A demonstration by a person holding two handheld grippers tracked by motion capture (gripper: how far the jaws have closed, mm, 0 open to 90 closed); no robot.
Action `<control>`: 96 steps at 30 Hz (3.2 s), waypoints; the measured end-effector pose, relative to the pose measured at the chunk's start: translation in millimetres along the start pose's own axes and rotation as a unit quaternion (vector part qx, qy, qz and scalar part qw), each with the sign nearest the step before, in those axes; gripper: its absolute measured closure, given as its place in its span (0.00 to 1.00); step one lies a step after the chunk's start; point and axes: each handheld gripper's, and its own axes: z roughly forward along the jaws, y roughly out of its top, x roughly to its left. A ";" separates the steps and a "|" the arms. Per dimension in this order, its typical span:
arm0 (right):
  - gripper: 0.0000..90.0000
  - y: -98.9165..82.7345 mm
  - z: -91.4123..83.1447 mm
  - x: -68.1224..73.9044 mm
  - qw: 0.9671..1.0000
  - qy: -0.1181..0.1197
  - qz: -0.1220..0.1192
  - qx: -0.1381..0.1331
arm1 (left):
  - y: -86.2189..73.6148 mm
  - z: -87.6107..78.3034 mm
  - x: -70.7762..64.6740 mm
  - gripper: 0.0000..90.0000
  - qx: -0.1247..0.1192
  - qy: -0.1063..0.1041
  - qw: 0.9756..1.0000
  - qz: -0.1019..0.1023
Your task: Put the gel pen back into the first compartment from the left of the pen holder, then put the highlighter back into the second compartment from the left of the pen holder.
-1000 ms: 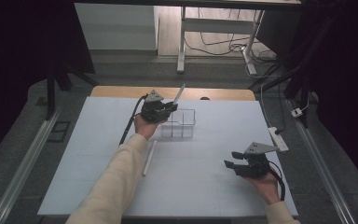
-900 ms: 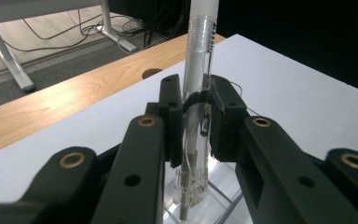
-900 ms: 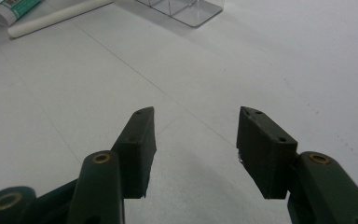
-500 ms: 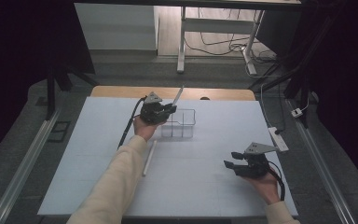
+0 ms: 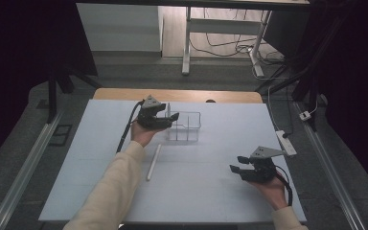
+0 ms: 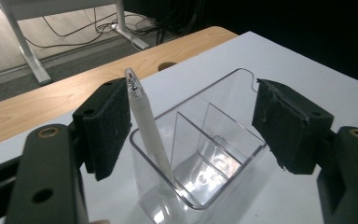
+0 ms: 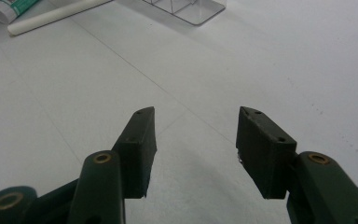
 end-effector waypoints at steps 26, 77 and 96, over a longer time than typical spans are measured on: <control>0.52 0.0 0.1 -0.6 1.000 0.005 0.000 -0.002 | -22.1 -51.6 -21.4 0.38 0.048 -0.020 0.998 0.036; 0.48 -8.4 -2.5 -0.8 1.000 -0.001 -0.027 0.001 | -67.3 -102.4 -14.5 0.38 0.219 0.003 0.975 0.038; 0.48 -7.6 -3.0 0.1 1.000 -0.002 -0.028 0.002 | -58.7 -48.4 -28.5 0.37 0.261 0.005 0.965 0.011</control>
